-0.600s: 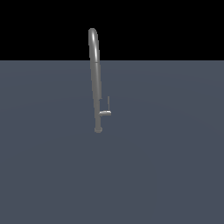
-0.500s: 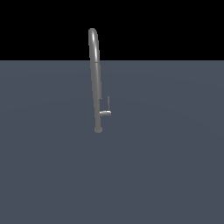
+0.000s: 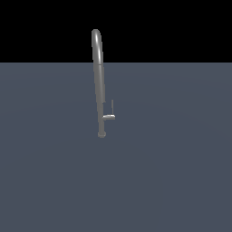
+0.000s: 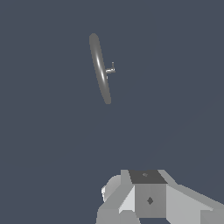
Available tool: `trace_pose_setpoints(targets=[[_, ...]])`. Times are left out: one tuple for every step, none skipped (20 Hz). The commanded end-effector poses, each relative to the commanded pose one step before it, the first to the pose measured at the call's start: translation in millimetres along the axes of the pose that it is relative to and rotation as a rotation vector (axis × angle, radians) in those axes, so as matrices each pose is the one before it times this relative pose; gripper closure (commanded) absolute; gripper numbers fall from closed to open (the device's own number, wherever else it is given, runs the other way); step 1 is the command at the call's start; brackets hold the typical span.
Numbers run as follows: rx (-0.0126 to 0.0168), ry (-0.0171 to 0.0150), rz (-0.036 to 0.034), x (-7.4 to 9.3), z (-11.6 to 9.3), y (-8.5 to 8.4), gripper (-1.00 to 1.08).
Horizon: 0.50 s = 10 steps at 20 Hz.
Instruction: Turn on the faucet by rotating a designated handle.
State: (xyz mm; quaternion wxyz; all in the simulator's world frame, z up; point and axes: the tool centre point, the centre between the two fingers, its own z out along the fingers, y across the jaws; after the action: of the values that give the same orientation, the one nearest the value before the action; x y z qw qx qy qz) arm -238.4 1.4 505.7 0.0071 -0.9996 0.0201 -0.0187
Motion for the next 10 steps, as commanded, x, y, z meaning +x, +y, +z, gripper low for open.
trace_pose_setpoints(targets=[[0.01415,-0.01915,0.01574,6.76,2.33,-0.73,1.08],[0.00701,-0.00924,0.00772,3.32,1.05,-0.38,1.08],[0.0076,-0.01001,0.00836,3.6,1.14,-0.42,1.08],[0.00821,-0.01082,0.00903,3.89,1.23,-0.44,1.08],[0.00882,-0.01162,0.0097,4.18,1.32,-0.48,1.08],[0.00944,-0.01244,0.01038,4.47,1.41,-0.51,1.08],[0.01008,-0.01328,0.01108,4.77,1.51,-0.54,1.08],[0.01072,-0.01411,0.01177,5.07,1.6,-0.58,1.08],[0.01129,-0.01486,0.01239,5.34,1.69,-0.6,1.08],[0.01167,-0.01536,0.0128,5.51,1.74,-0.63,1.08]])
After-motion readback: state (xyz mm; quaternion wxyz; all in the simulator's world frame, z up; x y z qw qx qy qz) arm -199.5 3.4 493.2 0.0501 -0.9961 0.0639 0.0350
